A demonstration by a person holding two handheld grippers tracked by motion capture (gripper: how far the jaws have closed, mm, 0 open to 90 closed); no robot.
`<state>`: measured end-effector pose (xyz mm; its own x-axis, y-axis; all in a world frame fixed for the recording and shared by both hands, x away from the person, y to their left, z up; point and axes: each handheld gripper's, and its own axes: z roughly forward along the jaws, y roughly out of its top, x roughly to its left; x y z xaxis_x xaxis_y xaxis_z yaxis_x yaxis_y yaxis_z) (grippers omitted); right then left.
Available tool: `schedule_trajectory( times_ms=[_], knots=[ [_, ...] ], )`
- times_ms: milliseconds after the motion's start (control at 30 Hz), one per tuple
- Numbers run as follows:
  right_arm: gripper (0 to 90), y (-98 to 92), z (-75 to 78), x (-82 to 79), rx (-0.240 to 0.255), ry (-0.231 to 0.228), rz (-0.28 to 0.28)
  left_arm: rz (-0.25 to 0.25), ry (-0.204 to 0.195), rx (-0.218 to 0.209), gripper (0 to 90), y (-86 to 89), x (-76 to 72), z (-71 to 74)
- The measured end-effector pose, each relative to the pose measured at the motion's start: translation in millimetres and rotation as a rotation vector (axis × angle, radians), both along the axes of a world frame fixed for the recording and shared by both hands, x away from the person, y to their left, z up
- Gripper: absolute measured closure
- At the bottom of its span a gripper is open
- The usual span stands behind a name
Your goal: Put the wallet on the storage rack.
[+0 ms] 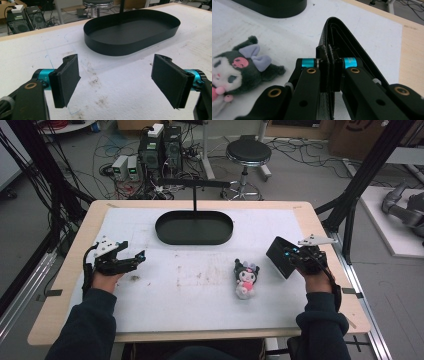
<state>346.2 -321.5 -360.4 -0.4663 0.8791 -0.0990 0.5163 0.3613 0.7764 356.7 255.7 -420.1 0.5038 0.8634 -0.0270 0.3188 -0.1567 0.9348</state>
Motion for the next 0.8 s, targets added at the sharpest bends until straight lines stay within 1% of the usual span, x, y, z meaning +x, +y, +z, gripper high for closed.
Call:
schedule_trajectory(
  times_ms=[33, 67, 100, 133, 167, 200, 267, 333, 367, 400, 433, 467, 500, 533, 567, 600, 633, 700, 767, 800],
  knots=[
    [89.0, -0.5, -2.2, 1.0, 0.024, 0.01, 0.006, 0.002, -0.003, 0.001, 22.5, -0.6, 0.0, -0.1],
    [89.0, 0.1, -3.8, 1.5, 0.035, 0.018, 0.01, 0.002, -0.003, 0.001, 22.6, -0.7, 0.0, -0.1],
    [89.0, 0.1, -3.8, 1.5, 0.035, 0.018, 0.01, 0.002, -0.003, 0.001, 22.6, -0.7, 0.0, -0.1],
    [89.0, 2.6, -7.0, 3.1, 0.034, 0.024, 0.01, 0.0, -0.001, 0.002, 22.6, -0.7, 0.0, -0.1],
    [88.9, 3.9, -8.4, 3.8, 0.022, 0.021, 0.016, 0.0, -0.001, 0.002, 22.6, -0.7, 0.0, -0.1],
    [88.9, 3.9, -8.4, 3.8, 0.022, 0.021, 0.016, -0.001, 0.0, 0.004, 22.6, -0.6, -0.1, -0.1],
    [87.5, 7.9, -9.9, 4.5, -0.019, -0.006, 0.013, 0.0, -0.001, 0.002, 22.6, -0.9, -0.3, 0.0],
    [85.9, 7.9, -10.0, 4.5, -0.027, -0.009, 0.018, 0.0, 0.0, 0.002, 22.6, -0.9, -0.3, 0.0],
    [73.2, 7.1, -10.8, 3.9, -0.018, -0.028, 0.021, 0.0, 0.001, 0.005, 22.6, -0.6, -0.3, 0.0],
    [73.2, 7.1, -10.8, 3.9, -0.018, -0.028, 0.021, 0.0, 0.001, 0.005, 22.6, -0.6, -0.3, 0.0],
    [55.4, 5.3, -11.0, 3.3, -0.022, -0.071, 0.03, 0.0, 0.001, 0.005, 22.6, -0.6, -0.3, 0.0],
    [44.9, 4.1, -11.2, 3.0, -0.036, -0.112, 0.038, 0.001, 0.0, 0.003, 22.6, -0.5, -0.3, 0.0],
    [44.9, 4.1, -11.2, 3.0, -0.036, -0.112, 0.038, 0.001, 0.0, 0.003, 22.6, -0.5, -0.3, 0.0],
    [34.6, 1.8, -11.7, 2.2, -0.055, -0.16, 0.015, 0.003, 0.001, 0.001, 22.6, -0.7, -0.2, -0.1],
    [30.1, -0.5, -12.5, 3.0, -0.054, -0.166, -0.001, 0.003, 0.001, 0.001, 22.6, -0.7, -0.2, -0.1],
    [30.1, -0.5, -12.5, 3.0, -0.054, -0.166, -0.001, 0.002, 0.003, 0.004, 22.6, -0.6, -0.2, -0.1],
    [27.2, -4.9, -15.3, 5.3, -0.052, -0.167, -0.009, 0.0, 0.003, 0.004, 22.6, -0.8, -0.1, -0.2],
    [24.9, -8.5, -19.0, 8.6, -0.054, -0.146, 0.006, 0.001, 0.002, 0.005, 22.6, -0.8, -0.1, -0.2],
    [22.1, -10.7, -23.0, 12.2, -0.07, -0.127, 0.002, 0.0, 0.003, 0.004, 22.6, -0.8, -0.1, -0.2],
    [22.1, -10.7, -23.0, 12.2, -0.07, -0.127, 0.002, 0.0, 0.003, 0.004, 22.6, -0.8, -0.1, -0.2]
  ],
)
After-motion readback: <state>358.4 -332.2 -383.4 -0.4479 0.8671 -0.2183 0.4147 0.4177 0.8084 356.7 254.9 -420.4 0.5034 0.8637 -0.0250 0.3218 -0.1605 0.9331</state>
